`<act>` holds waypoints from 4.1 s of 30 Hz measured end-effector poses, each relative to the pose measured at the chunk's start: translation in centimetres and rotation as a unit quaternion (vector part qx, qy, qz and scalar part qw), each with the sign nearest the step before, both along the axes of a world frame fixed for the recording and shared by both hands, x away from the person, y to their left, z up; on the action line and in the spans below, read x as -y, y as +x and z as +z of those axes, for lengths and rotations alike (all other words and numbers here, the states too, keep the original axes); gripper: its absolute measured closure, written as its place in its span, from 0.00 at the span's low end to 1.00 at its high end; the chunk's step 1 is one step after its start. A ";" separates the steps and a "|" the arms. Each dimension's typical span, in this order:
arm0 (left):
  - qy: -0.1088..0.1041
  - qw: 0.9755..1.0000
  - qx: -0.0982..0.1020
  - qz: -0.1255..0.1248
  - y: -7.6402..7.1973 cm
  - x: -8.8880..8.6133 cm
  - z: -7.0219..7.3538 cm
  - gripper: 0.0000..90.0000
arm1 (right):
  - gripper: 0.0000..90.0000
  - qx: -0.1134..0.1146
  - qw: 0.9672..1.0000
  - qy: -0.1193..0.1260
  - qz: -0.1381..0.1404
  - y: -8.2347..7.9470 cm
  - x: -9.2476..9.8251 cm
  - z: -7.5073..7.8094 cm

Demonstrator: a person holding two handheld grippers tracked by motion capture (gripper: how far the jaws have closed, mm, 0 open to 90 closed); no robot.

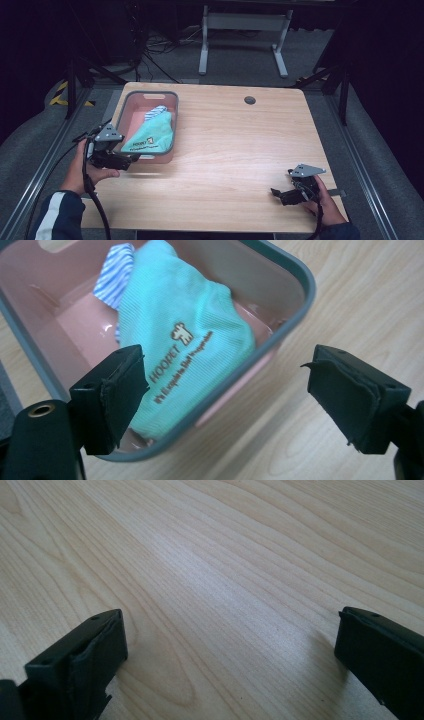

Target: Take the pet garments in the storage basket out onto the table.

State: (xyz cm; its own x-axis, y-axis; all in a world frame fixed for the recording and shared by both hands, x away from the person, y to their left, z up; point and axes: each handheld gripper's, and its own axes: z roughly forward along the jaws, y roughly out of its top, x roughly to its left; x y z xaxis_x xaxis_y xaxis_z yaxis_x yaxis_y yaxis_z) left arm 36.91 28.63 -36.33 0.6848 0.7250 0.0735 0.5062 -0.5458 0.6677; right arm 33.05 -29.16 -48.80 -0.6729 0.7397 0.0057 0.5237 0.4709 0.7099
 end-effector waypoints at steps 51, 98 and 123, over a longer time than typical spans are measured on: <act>0.213 0.954 -0.211 0.023 15.6 6.0 -6.8 0.26 | 0.01 0.000 1.000 0.001 -0.001 0.0 0.0 0.0; 0.065 0.996 -0.054 0.031 10.9 2.7 -0.3 0.88 | 0.01 0.000 1.000 0.001 0.000 0.0 0.0 0.0; -0.033 0.996 0.079 0.013 5.2 1.7 4.3 0.88 | 0.01 0.000 1.000 0.001 0.000 0.0 0.0 0.0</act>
State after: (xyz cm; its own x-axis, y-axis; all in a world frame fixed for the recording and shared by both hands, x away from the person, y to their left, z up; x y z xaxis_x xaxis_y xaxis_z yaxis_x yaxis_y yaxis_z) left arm 42.14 26.89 -32.06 0.6497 0.7487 0.1313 0.4044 -0.4868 0.7743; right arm 33.05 -29.13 -48.80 -0.6725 0.7400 0.0067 0.5241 0.4699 0.7103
